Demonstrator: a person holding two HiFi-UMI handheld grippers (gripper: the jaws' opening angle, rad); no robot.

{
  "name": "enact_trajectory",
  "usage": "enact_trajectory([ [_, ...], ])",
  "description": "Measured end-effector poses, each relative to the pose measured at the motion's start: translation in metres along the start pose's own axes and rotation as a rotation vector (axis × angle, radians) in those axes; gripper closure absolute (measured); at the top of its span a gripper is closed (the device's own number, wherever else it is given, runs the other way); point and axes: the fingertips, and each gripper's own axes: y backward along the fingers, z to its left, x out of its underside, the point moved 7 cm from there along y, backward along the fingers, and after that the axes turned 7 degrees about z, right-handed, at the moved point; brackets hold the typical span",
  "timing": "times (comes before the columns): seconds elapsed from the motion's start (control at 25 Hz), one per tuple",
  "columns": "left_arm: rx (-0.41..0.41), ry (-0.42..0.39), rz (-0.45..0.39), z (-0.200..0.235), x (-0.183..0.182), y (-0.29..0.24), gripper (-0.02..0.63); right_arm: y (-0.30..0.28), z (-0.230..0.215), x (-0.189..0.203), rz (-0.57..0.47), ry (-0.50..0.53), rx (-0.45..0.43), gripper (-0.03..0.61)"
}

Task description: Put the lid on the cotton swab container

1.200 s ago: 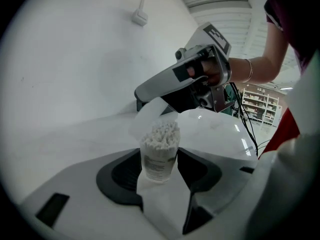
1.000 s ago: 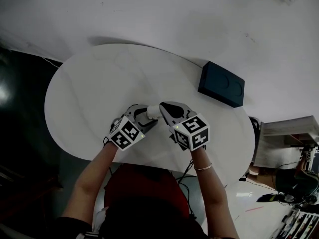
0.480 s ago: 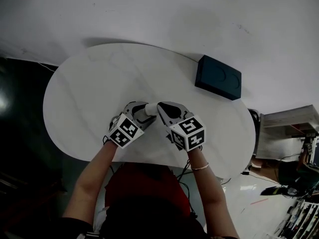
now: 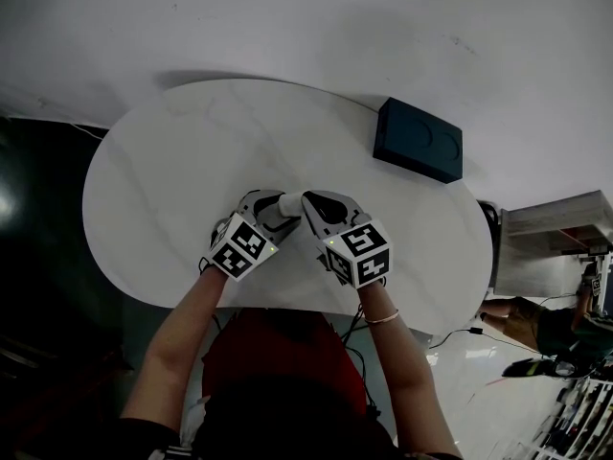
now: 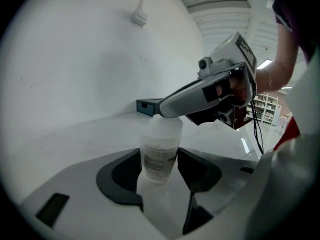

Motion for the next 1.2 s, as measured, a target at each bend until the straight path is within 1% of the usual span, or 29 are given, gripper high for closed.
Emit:
enact_trajectory([
  [0.16, 0.004, -0.003, 0.008, -0.002, 0.0, 0.001, 0.37, 0.002, 0.002, 0.002, -0.014, -0.013, 0.014, 0.563],
  [0.36, 0.006, 0.002, 0.013, -0.003, -0.001, 0.001, 0.37, 0.003, 0.003, 0.005, -0.024, 0.004, 0.036, 0.563],
  [0.56, 0.006, 0.007, 0.015, -0.003, 0.0, 0.001, 0.37, 0.003, 0.004, 0.007, -0.052, -0.003, 0.037, 0.563],
  [1.2, 0.006, 0.031, 0.021, -0.004, 0.0, 0.0, 0.37, 0.003, 0.007, 0.012, -0.098, 0.086, 0.08, 0.563],
])
